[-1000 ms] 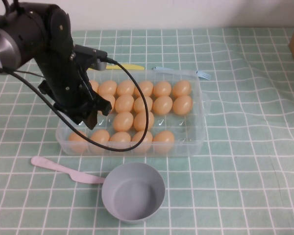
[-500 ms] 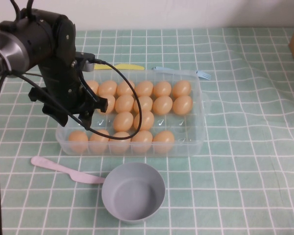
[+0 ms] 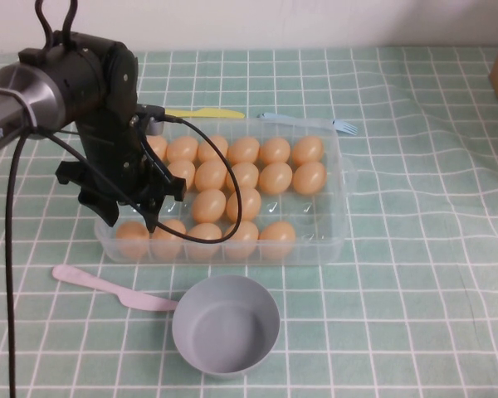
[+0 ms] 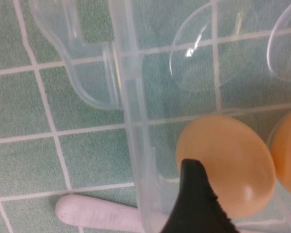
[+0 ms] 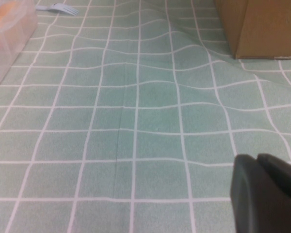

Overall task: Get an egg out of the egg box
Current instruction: Pick up the egg from the plastic box

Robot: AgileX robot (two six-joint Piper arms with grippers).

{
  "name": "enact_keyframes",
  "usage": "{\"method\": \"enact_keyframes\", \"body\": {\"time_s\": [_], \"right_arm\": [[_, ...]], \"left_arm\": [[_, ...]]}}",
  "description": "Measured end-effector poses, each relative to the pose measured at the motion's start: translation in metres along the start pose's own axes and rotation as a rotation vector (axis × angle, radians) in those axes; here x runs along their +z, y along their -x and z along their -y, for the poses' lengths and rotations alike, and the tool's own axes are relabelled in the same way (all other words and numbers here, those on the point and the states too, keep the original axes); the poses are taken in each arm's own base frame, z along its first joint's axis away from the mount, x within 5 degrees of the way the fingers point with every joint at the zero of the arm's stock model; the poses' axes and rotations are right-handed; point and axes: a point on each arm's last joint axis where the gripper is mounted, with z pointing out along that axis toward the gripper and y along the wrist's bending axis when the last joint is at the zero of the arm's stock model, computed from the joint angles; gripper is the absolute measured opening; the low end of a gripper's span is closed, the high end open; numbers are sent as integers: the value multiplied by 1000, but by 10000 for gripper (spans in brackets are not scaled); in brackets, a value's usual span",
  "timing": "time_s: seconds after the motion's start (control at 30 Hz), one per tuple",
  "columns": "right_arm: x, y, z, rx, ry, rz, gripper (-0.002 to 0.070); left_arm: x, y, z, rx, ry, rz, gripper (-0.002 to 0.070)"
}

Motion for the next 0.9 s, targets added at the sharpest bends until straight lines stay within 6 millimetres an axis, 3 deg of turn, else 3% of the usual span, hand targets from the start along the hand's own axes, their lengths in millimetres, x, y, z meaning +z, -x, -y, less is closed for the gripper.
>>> {"method": "enact_keyframes", "body": {"time_s": [0.9], "right_arm": [[0, 0, 0, 0, 0, 0, -17]], "left_arm": [[8, 1, 0, -3, 10, -17, 399]]}}
